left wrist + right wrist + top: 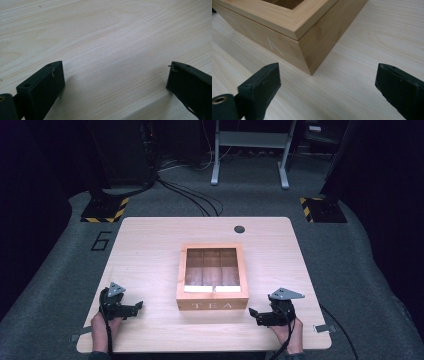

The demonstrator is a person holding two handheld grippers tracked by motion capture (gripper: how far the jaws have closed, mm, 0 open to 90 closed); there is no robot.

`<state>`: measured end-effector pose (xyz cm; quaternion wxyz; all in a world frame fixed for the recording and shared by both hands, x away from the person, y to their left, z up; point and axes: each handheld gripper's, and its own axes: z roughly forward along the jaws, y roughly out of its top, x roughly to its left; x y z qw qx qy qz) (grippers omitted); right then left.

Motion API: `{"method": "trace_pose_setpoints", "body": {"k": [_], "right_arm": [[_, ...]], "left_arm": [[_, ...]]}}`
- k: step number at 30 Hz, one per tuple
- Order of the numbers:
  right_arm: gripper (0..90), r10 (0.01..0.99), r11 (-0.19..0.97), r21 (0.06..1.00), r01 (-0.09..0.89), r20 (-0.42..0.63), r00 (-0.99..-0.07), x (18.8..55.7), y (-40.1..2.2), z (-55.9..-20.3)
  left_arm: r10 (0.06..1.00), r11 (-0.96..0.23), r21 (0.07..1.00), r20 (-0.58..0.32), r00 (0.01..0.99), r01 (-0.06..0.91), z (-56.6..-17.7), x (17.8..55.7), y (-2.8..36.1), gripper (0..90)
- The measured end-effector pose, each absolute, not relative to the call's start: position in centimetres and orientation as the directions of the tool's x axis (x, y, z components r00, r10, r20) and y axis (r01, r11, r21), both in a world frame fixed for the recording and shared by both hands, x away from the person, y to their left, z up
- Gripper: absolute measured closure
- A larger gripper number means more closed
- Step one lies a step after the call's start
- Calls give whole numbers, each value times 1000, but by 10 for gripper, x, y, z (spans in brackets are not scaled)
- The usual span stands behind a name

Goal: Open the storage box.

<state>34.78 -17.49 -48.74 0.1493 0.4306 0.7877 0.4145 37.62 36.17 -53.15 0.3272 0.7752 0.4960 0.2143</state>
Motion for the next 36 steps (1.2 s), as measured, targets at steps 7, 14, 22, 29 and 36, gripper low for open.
{"method": "trace_pose_setpoints", "body": {"k": [7, 14, 22, 29, 36], "right_arm": [[147, 785, 300, 788, 537, 116, -609, 352, -159, -486], [399, 773, 300, 805, 512, 109, -625, 354, -151, -484], [587, 754, 279, 820, 500, 135, -643, 353, -150, -483], [607, 759, 278, 822, 498, 130, -638, 352, -150, -483], [618, 761, 273, 828, 490, 125, -637, 350, -151, -483]], "left_arm": [[909, -294, 720, 8, 417, 629, -531, 376, 362, 13], [909, -294, 720, 8, 416, 629, -532, 376, 362, 12], [910, -294, 720, 9, 415, 629, -531, 376, 362, 13], [909, -294, 720, 9, 416, 629, -531, 376, 362, 13], [910, -294, 720, 9, 415, 629, -531, 376, 362, 12]]}}
